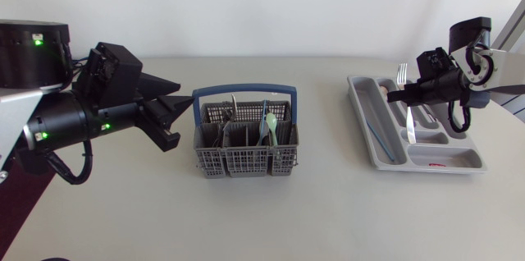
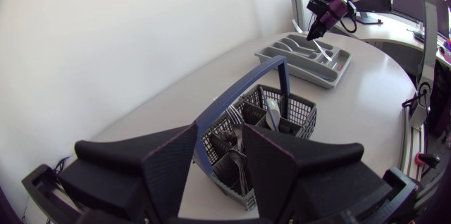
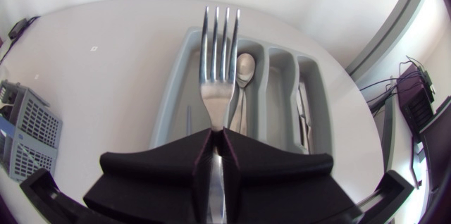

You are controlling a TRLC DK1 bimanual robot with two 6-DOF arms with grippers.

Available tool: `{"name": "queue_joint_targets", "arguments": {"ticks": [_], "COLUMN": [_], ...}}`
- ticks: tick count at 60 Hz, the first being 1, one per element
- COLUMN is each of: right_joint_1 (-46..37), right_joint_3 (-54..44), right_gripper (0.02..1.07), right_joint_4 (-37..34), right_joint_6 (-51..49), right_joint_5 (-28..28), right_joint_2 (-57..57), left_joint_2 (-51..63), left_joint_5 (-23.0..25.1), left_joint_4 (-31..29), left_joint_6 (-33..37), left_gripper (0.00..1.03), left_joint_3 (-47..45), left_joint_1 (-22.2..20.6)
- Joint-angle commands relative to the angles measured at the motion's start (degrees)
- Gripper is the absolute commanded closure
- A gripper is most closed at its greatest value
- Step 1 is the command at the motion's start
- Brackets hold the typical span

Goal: Sort the cutlery from the basket into the organizer compartments.

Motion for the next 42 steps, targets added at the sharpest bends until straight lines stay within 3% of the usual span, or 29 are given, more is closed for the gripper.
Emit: {"name": "queue_joint_targets", "arguments": {"ticks": [1, 42], "right_joint_1": [-1.3, -8.1], "right_joint_3": [3.3, 31.2], "right_gripper": [1.01, 1.01], "right_joint_4": [0.1, -7.8], "right_joint_6": [0.6, -1.8], "right_joint_5": [0.7, 3.3], "right_joint_2": [3.4, 26.4], "left_joint_2": [0.4, 0.6], "left_joint_5": [-0.4, -1.8], "left_joint_4": [0.7, 1.2], "left_joint_6": [1.3, 4.2], "left_gripper": [0.58, 0.58], "left_joint_3": [-1.5, -2.9], "left_joint_1": [-0.6, -2.6]}}
